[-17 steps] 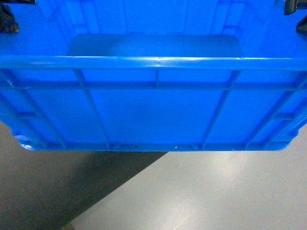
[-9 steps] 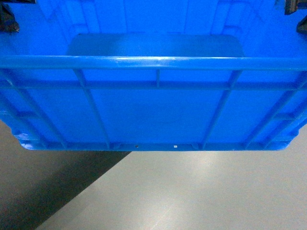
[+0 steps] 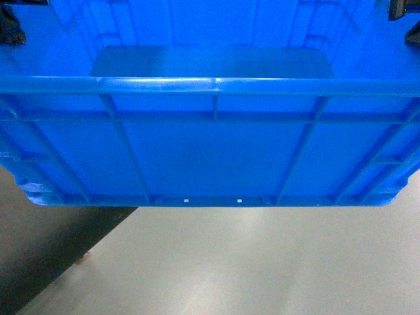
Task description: Place box next to blue box on left shelf
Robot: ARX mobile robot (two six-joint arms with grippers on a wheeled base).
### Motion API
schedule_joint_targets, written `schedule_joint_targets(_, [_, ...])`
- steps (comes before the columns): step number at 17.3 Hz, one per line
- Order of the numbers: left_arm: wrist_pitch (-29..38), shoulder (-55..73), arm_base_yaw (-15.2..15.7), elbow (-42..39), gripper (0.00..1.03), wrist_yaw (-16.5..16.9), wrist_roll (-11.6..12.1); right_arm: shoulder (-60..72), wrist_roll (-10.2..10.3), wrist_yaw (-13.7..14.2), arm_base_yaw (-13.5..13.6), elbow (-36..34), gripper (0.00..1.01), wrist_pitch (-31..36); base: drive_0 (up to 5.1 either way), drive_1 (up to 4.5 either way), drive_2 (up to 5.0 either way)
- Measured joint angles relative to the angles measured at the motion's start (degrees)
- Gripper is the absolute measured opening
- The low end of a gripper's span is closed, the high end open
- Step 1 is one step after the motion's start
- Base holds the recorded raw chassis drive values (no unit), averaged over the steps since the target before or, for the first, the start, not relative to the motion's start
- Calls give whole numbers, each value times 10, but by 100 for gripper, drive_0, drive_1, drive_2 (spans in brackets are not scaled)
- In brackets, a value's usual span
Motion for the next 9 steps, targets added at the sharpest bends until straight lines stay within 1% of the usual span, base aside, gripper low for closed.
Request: schedule_joint_targets(9, [0, 0, 0, 0, 20, 0, 0, 0, 0, 0, 0, 0, 21, 0, -158, -158, -158])
